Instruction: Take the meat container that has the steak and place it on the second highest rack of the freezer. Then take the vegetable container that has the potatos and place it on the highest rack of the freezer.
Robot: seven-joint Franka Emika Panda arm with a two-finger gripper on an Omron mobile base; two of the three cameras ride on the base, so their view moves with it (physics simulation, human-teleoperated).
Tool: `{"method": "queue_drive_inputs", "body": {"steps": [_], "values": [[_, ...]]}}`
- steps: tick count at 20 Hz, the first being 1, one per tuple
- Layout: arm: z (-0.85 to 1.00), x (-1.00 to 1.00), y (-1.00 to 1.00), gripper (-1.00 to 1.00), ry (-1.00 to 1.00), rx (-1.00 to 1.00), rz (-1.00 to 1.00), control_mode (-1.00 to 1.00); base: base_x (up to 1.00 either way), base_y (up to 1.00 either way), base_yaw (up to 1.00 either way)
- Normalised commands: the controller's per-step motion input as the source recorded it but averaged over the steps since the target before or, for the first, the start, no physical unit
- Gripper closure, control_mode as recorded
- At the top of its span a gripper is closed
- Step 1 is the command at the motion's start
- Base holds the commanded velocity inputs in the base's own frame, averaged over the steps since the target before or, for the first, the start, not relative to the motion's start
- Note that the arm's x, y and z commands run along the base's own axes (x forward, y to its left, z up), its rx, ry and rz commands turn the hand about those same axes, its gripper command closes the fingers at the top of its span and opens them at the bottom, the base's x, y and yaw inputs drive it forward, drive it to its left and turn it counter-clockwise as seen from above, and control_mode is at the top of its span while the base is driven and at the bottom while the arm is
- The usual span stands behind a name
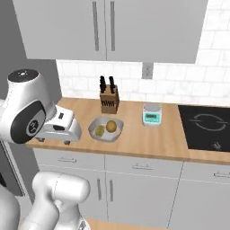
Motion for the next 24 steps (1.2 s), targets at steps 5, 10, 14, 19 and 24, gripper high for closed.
{"method": "queue_drive_inputs", "body": {"steps": [5, 10, 14, 19, 24], "values": [[0.0, 0.0, 0.0, -1.0, 0.0, 0.0, 0.0, 1.0, 0.5, -0.55, 0.0], [0.0, 0.0, 0.0, -1.0, 0.0, 0.0, 0.0, 1.0, 0.52, -0.39, 0.0], [0.0, 0.0, 0.0, -1.0, 0.0, 0.0, 0.0, 1.0, 0.38, -0.03, 0.0], [0.0, 0.0, 0.0, -1.0, 0.0, 0.0, 0.0, 1.0, 0.35, 0.25, 0.0], [0.0, 0.0, 0.0, -1.0, 0.0, 0.0, 0.0, 1.0, 0.37, 0.28, 0.0]]}}
